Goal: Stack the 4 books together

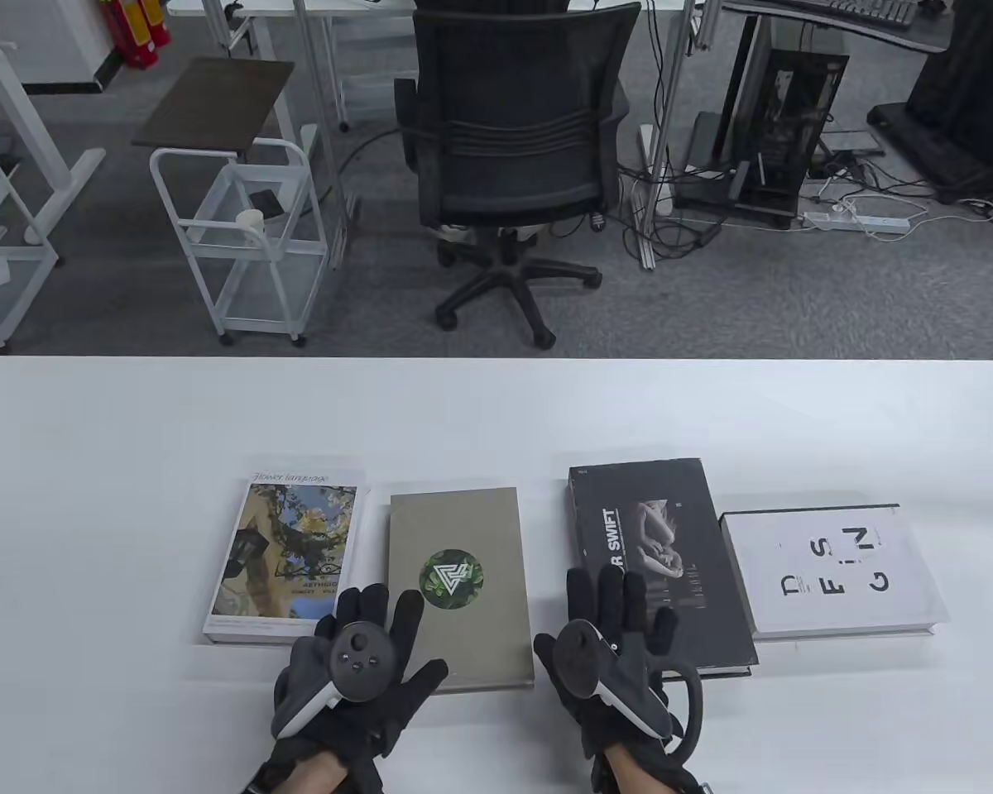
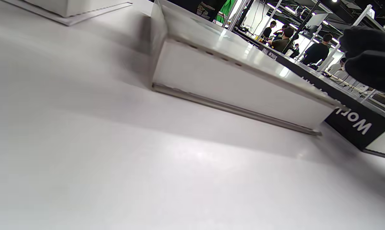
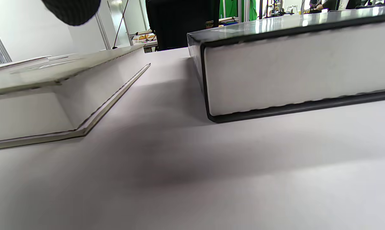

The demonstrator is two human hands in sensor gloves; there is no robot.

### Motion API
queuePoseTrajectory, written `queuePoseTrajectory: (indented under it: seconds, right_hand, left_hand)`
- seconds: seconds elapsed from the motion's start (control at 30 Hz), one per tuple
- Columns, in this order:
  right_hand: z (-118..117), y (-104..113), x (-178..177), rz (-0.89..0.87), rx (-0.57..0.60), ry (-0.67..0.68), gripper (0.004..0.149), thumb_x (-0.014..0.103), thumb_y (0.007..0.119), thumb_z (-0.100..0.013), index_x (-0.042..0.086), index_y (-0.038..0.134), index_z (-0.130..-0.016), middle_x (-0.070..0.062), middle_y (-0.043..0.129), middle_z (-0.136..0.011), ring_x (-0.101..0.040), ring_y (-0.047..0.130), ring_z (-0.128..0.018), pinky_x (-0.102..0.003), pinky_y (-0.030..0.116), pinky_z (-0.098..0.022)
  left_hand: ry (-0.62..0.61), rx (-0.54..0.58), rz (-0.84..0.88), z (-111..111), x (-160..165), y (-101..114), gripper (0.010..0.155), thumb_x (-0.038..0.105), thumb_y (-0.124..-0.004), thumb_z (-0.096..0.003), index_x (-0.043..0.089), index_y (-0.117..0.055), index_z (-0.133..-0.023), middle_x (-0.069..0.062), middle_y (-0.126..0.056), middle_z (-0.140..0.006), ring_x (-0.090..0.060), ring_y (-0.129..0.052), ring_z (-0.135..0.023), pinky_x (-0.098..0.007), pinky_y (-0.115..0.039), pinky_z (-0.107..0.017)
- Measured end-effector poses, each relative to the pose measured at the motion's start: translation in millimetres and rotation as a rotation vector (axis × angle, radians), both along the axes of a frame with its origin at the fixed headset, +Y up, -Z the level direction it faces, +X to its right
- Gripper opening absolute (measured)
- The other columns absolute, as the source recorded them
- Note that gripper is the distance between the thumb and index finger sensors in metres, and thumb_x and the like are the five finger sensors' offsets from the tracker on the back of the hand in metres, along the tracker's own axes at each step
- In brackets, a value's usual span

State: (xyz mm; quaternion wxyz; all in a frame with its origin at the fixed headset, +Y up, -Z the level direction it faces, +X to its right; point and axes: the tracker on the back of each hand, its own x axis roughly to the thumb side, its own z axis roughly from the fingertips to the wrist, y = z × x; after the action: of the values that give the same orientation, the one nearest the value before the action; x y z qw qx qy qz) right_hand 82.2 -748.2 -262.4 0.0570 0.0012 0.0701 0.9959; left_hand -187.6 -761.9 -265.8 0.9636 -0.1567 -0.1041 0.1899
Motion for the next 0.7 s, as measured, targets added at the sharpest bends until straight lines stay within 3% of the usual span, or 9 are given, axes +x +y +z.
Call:
queuePoseTrajectory:
  seconds: [0.7]
  right_hand:
    - [-3, 3, 14, -0.066, 0.003, -0.041, 0.08, 0.064, 0.051, -0.063, 0.022, 0.01, -0.117, -0.02, 0.016, -0.121, -0.046, 0.015, -0.11, -0.074, 0.029, -0.078]
  left_hand:
    - [0.061, -0.073, 0.06, -6, -19, -7, 0.081, 0.068, -0.051, -0.0474, 0.037, -0.003, -0.106, -0.004, 0.008, -0.107, -0.034, 0.009, -0.101, -0.061, -0.006, -0.072]
